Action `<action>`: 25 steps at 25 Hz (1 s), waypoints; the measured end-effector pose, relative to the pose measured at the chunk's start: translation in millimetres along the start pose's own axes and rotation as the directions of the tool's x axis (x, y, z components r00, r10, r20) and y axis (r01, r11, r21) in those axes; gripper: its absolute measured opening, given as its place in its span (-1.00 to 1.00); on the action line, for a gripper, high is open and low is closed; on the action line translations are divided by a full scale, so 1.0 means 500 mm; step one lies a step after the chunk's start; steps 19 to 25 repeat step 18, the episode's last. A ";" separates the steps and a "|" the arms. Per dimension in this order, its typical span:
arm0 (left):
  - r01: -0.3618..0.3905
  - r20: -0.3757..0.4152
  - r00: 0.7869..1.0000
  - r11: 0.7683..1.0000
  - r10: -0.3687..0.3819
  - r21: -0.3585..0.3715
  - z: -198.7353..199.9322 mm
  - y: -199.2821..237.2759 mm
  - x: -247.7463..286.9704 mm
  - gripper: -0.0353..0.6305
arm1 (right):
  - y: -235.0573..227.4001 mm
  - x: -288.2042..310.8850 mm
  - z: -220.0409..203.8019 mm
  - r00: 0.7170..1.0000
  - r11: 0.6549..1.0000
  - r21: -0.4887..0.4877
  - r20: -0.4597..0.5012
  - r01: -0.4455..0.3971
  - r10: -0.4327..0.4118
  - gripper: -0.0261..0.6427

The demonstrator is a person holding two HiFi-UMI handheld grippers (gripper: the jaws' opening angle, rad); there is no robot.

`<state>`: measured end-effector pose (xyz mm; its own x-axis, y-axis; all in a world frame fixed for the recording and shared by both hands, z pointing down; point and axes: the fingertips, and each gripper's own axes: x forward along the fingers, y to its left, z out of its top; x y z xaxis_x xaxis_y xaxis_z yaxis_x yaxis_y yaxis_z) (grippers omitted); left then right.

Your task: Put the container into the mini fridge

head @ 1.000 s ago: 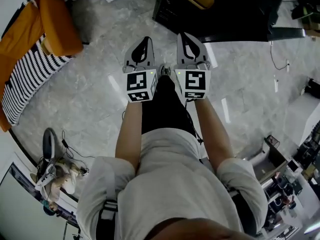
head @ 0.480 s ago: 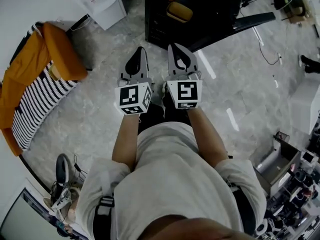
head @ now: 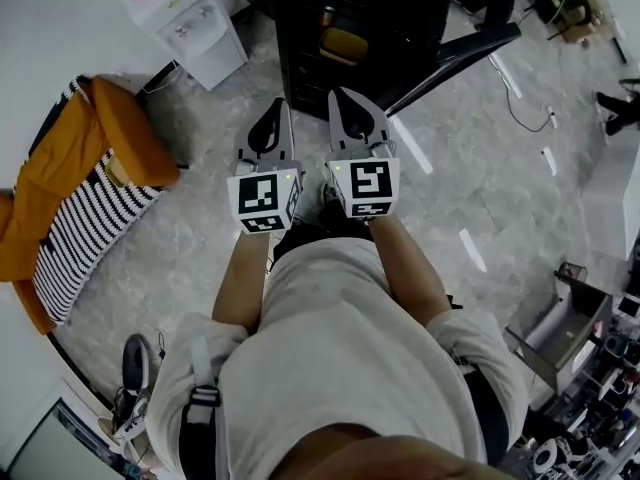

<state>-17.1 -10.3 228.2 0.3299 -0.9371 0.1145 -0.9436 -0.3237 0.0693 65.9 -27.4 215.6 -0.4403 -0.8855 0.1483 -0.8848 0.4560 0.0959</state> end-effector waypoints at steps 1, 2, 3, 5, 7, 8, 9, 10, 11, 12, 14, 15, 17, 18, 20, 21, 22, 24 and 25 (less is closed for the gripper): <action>0.008 0.006 1.000 1.000 -0.008 0.000 0.008 -0.004 0.000 -0.86 | -0.001 -0.003 0.006 1.000 1.000 0.008 0.004 0.002 -0.002 -0.81; 0.013 0.013 1.000 1.000 -0.013 0.003 0.016 -0.008 0.002 -0.86 | -0.002 -0.005 0.013 1.000 1.000 0.023 0.010 0.001 -0.001 -0.81; 0.014 0.020 1.000 1.000 -0.015 0.008 0.023 -0.011 0.005 -0.86 | -0.004 -0.006 0.022 1.000 0.999 0.032 0.021 -0.002 0.001 -0.81; 0.016 0.033 0.999 1.000 -0.016 0.013 0.035 -0.016 0.011 -0.86 | -0.006 -0.005 0.041 0.999 1.000 0.016 0.045 -0.004 0.003 -0.81; 0.027 0.042 0.999 0.999 -0.027 0.019 0.043 -0.024 0.011 -0.86 | -0.008 -0.006 0.050 0.999 1.000 -0.004 0.051 0.000 0.000 -0.81; 0.030 0.045 0.998 0.999 -0.032 0.024 0.046 -0.026 0.010 -0.86 | -0.008 -0.006 0.052 0.999 1.000 -0.007 0.050 0.000 0.000 -0.81; 0.030 0.047 0.998 0.999 -0.031 0.027 0.048 -0.025 0.008 -0.86 | -0.007 -0.007 0.054 0.999 1.000 -0.010 0.050 0.000 0.000 -0.81; 0.027 0.047 0.999 0.999 -0.028 0.029 0.049 -0.023 0.006 -0.86 | -0.006 -0.009 0.056 0.999 1.000 -0.014 0.051 0.001 0.000 -0.81; 0.023 0.046 0.999 0.999 -0.025 0.030 0.048 -0.021 0.004 -0.86 | -0.003 -0.010 0.058 0.999 1.000 -0.019 0.051 0.001 0.000 -0.81; 0.021 0.045 0.999 0.999 -0.023 0.031 0.047 -0.019 0.002 -0.86 | -0.001 -0.011 0.058 0.999 1.000 -0.024 0.050 0.001 0.000 -0.81; 0.020 0.043 0.999 0.999 -0.022 0.035 0.045 -0.017 0.000 -0.86 | 0.002 -0.010 0.057 0.999 1.000 -0.027 0.048 0.000 0.002 -0.81; 0.020 0.043 0.999 0.999 -0.022 0.036 0.045 -0.017 0.001 -0.86 | 0.002 -0.009 0.058 0.999 1.000 -0.027 0.049 -0.001 0.002 -0.81; 0.020 0.046 0.999 0.999 -0.022 0.037 0.044 -0.019 0.001 -0.86 | 0.001 -0.008 0.060 0.999 1.000 -0.028 0.050 -0.001 0.002 -0.81; 0.020 0.047 0.999 0.999 -0.021 0.038 0.044 -0.020 0.002 -0.86 | 0.000 -0.008 0.060 0.999 1.000 -0.029 0.051 -0.001 0.003 -0.81; 0.020 0.047 0.999 0.999 -0.021 0.038 0.044 -0.020 0.002 -0.86 | 0.000 -0.008 0.060 0.999 1.000 -0.029 0.051 -0.001 0.003 -0.81; 0.020 0.047 0.999 0.999 -0.021 0.038 0.044 -0.020 0.002 -0.86 | 0.000 -0.008 0.060 0.999 1.000 -0.029 0.051 -0.001 0.003 -0.81; 0.020 0.047 0.999 0.999 -0.021 0.038 0.044 -0.020 0.002 -0.86 | 0.000 -0.008 0.060 0.999 1.000 -0.029 0.051 -0.001 0.003 -0.81; 0.020 0.047 0.999 0.999 -0.021 0.038 0.044 -0.020 0.002 -0.86 | 0.000 -0.008 0.060 0.999 1.000 -0.029 0.051 -0.001 0.003 -0.81; 0.020 0.047 0.999 0.999 -0.021 0.038 0.044 -0.020 0.002 -0.86 | 0.000 -0.008 0.060 0.999 1.000 -0.029 0.051 -0.001 0.003 -0.81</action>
